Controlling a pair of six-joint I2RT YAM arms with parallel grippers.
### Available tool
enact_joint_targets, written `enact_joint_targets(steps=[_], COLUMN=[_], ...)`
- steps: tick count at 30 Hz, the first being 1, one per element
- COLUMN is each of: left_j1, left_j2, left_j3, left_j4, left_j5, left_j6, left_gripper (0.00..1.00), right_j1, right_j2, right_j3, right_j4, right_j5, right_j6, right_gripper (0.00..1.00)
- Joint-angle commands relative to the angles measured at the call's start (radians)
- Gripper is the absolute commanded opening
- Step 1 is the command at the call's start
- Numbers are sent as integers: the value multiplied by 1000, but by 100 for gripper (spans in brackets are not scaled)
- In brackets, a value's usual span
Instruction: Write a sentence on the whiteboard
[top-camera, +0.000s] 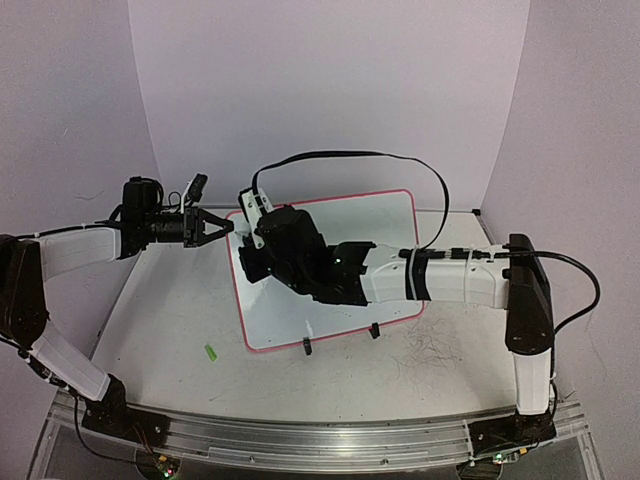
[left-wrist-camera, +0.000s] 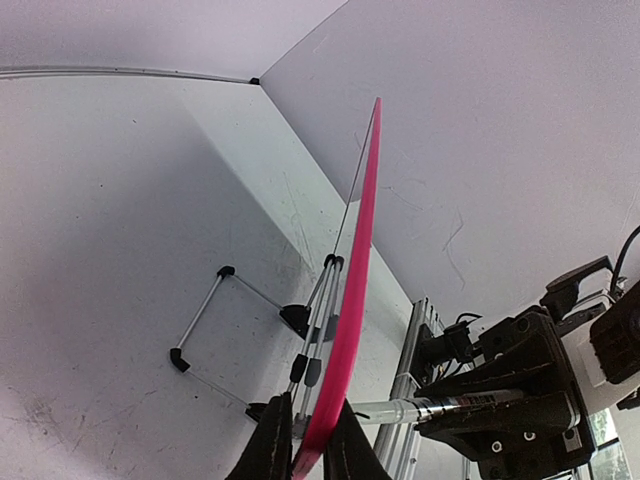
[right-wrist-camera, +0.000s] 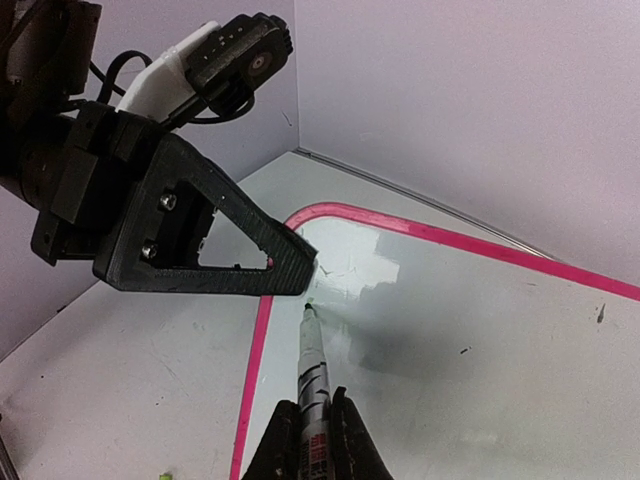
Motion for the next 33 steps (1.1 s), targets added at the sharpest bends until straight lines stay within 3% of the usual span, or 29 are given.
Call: enact_joint_targets(steps=[1,33], left_j1=[-5,-4], left_j2=[-38,-38], left_j3=[16,14], left_j4=[36,35], left_j5=[16,17], left_j6=[4,8], left_gripper=[11,9], right_j1=[5,6], right_j2=[16,-18], right_j3=[36,-96], right_j4=[-11,-17], right_j5=[29,-38], right_j6=[7,96], right_gripper=[0,0])
